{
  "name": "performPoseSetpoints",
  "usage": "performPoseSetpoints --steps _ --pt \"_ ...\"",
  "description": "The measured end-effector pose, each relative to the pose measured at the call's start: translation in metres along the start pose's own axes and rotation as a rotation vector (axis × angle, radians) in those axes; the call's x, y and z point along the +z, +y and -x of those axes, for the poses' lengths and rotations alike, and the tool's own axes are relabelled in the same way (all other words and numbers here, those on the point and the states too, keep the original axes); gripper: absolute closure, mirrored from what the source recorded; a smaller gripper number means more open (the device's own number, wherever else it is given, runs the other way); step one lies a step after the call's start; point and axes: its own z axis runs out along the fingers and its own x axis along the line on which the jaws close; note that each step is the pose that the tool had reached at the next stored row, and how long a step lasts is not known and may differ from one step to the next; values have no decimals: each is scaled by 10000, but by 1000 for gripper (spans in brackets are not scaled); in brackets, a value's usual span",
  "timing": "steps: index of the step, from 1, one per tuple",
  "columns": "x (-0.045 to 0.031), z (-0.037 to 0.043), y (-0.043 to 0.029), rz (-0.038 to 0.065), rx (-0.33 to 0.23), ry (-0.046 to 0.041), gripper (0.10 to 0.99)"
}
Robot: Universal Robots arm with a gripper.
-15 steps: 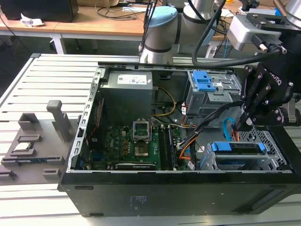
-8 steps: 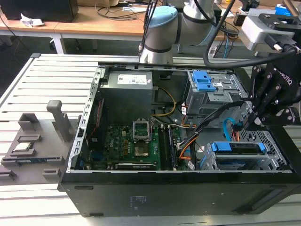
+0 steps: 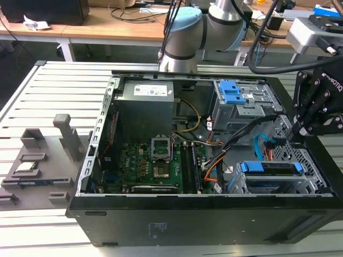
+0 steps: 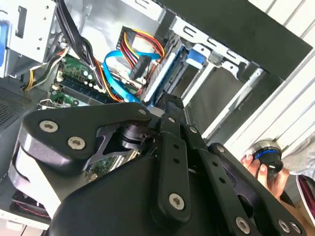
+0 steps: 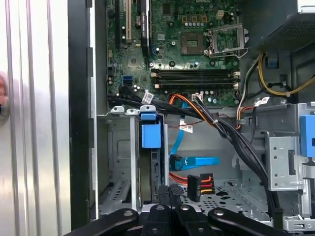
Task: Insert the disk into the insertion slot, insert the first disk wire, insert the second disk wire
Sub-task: 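Insert the first disk wire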
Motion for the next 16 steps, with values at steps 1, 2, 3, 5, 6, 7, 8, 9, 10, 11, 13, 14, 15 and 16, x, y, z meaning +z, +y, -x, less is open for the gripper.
performPoseSetpoints --steps 1,2,3,5,6,7,8,9,10,11,13,14,15,16 --pt "20 13 -2 4 0 0 980" --pt "53 36 -6 9 1 4 980" --pt "67 51 -9 10 0 10 980" --pt "97 93 -15 14 0 14 980" --pt "106 107 -16 14 1 17 980" --pt "116 122 -17 15 1 20 980" --pt "127 137 -19 15 2 22 980" --pt "145 159 -22 16 1 20 980" --pt "154 177 -25 18 0 19 980" --pt "164 193 -28 18 0 22 980" --pt "208 234 -35 19 2 28 980" --pt "219 242 -37 20 1 31 980" --pt "232 254 -38 19 1 32 980" --pt "233 254 -38 19 2 35 980"
